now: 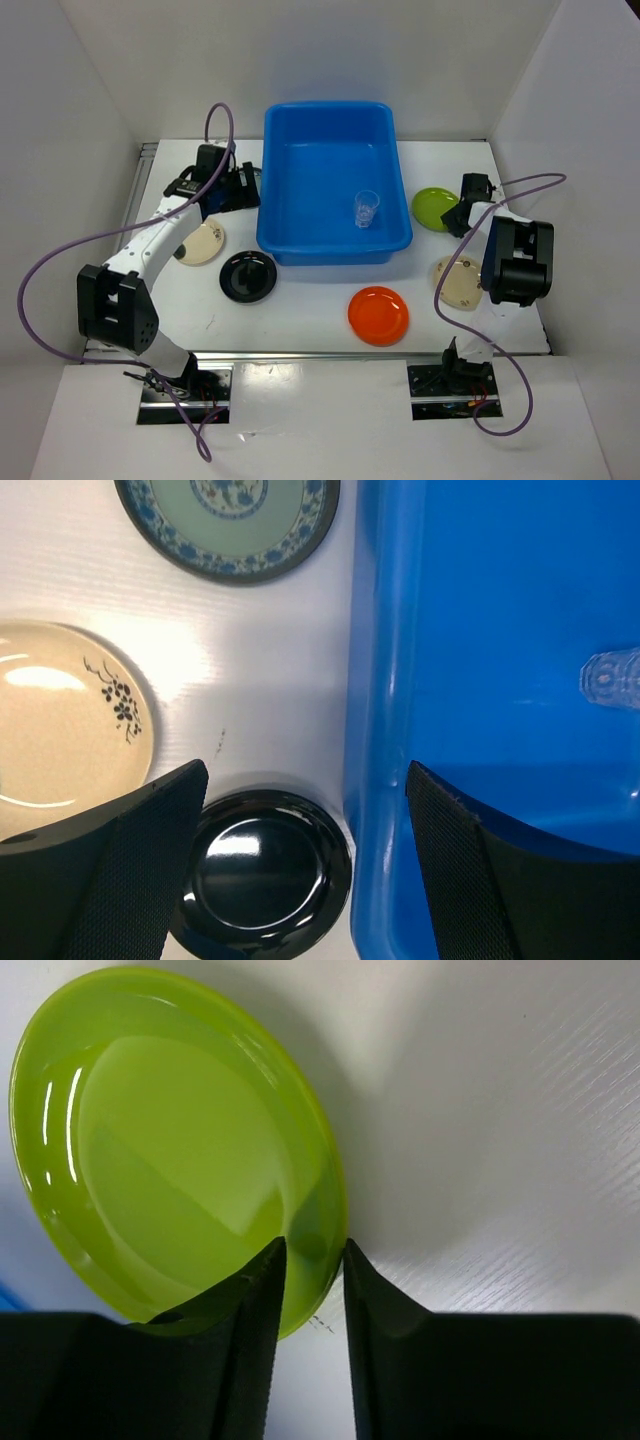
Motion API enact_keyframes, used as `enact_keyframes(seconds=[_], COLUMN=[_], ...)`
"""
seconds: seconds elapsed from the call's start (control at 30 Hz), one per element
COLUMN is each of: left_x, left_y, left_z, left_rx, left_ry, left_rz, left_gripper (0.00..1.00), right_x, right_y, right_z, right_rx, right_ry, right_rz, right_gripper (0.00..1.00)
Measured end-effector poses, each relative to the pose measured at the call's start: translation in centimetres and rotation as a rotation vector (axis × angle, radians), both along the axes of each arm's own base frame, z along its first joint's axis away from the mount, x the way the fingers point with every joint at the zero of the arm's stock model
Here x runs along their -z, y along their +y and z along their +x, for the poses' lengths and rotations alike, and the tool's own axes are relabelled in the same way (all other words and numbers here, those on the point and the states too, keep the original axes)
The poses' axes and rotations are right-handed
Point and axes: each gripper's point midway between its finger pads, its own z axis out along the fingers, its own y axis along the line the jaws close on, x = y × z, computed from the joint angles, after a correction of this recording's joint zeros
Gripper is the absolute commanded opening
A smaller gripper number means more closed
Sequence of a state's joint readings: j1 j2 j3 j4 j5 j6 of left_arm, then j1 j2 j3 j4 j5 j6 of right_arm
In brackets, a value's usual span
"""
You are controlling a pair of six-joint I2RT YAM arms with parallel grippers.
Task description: Place the mixed dishes into the plastic bin
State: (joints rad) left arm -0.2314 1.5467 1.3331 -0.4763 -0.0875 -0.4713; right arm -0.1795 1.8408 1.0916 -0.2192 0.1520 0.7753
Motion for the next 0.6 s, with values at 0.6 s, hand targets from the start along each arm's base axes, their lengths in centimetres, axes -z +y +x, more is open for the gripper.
enact_keyframes(seconds=[0.6], left_x=[1.4], left_y=[0.0], left_z=[-0.7], left_rx=[0.003], left_ry=[0.036], left_rz=[0.002], left_gripper=[0.89], right_x=[-2.9], right_y=[0.2], right_z=[1.3], right_rx=[0.072], right_ry=[-0.162], right_rz=[0.040], right_gripper=[0.01])
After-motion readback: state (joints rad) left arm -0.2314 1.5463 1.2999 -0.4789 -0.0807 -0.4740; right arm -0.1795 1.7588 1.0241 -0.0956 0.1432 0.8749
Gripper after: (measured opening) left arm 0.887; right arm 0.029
